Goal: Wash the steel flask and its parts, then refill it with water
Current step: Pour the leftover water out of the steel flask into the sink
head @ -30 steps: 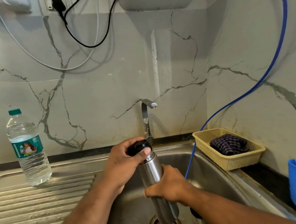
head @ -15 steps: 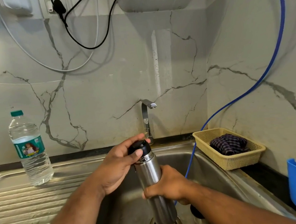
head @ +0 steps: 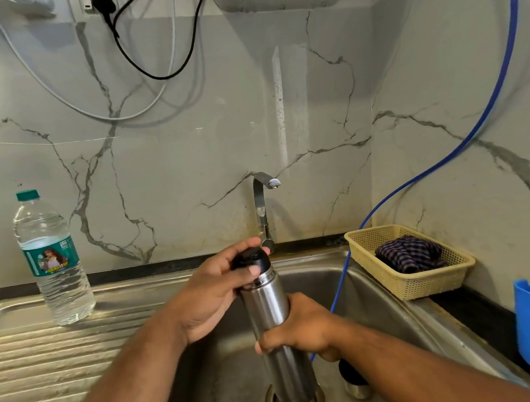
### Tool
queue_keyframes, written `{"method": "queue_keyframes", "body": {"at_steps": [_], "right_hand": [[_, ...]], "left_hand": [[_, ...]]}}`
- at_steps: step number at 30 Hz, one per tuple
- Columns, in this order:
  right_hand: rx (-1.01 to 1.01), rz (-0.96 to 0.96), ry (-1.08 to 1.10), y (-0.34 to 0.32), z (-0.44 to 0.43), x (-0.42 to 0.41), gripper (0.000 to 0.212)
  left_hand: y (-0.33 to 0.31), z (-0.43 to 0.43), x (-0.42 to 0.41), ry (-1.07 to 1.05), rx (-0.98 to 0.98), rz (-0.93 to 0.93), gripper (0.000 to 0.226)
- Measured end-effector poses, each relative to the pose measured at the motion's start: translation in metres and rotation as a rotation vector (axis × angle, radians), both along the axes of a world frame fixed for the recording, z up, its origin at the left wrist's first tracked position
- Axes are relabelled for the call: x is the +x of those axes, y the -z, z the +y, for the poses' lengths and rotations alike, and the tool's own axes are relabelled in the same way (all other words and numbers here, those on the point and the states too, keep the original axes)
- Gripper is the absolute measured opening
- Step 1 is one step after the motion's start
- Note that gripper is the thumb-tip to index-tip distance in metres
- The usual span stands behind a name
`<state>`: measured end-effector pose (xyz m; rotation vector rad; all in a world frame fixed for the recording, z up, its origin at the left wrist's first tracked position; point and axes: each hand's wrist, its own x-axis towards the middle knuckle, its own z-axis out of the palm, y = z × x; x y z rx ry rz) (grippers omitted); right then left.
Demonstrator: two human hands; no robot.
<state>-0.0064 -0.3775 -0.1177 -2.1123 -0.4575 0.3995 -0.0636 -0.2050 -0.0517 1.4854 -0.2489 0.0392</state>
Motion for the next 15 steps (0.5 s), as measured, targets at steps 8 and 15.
{"method": "queue_keyframes", "body": {"at_steps": [8,15], "right_hand": [[-0.099,-0.071,0.024,0.005,-0.005,0.005,0.074],[-0.029,0.0,-0.019,0.009,-0.003,0.007,0.071]], "left_hand": [[0.014,-0.019,0.003,-0.494,0.255,-0.063,0.065],[0.009,-0.013,0.002,-0.211,0.116,0.053,0.056]]}}
